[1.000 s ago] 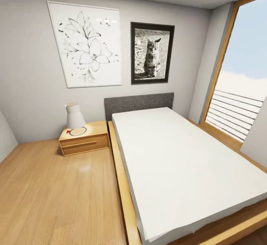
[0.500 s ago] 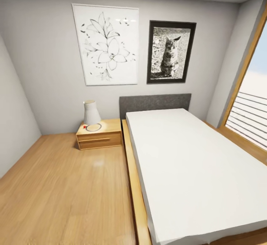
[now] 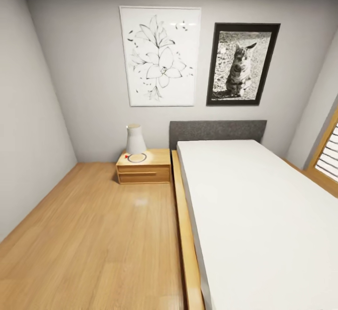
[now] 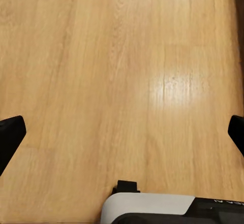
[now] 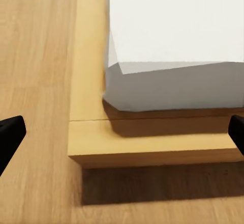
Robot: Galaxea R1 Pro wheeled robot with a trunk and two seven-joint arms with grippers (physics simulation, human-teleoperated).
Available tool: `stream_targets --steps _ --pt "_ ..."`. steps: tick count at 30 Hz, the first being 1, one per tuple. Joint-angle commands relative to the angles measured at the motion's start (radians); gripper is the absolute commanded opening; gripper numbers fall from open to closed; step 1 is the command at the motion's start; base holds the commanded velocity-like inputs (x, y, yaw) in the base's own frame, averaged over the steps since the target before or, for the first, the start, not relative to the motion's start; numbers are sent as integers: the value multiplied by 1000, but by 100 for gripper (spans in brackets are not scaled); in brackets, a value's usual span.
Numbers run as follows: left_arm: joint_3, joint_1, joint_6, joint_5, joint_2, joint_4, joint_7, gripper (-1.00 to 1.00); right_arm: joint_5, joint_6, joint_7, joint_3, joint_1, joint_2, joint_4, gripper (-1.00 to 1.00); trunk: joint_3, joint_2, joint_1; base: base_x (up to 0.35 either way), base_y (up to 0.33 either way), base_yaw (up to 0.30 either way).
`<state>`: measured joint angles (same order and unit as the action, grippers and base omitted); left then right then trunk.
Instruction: In the bedroom, organize the workspace by keeping the computer under the desk, ensuring the monitor is on the desk, placing the keyboard on the desk next to the monitor, placing the mouse on the desk next to the keyboard, moving the folder from the swivel chair onto the desk next to the mouse, stacking the notebook on top of the folder with the pen on top of the notebook, and positioning the swivel chair next to the desk.
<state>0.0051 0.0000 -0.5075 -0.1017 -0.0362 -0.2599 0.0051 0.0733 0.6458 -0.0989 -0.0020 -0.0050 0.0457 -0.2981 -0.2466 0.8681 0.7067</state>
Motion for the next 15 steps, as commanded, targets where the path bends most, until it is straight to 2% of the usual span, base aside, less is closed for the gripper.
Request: stream_targets --steps 1,15 --pt "-2 0 -1 -8 0 -1 -1 100 8 2 -8 0 0 0 0 100 -2 1 0 0 0 274" --pt "-2 0 -1 -8 0 -1 -1 100 8 2 -8 0 -1 0 0 100 -7 1 0 0 0 274"
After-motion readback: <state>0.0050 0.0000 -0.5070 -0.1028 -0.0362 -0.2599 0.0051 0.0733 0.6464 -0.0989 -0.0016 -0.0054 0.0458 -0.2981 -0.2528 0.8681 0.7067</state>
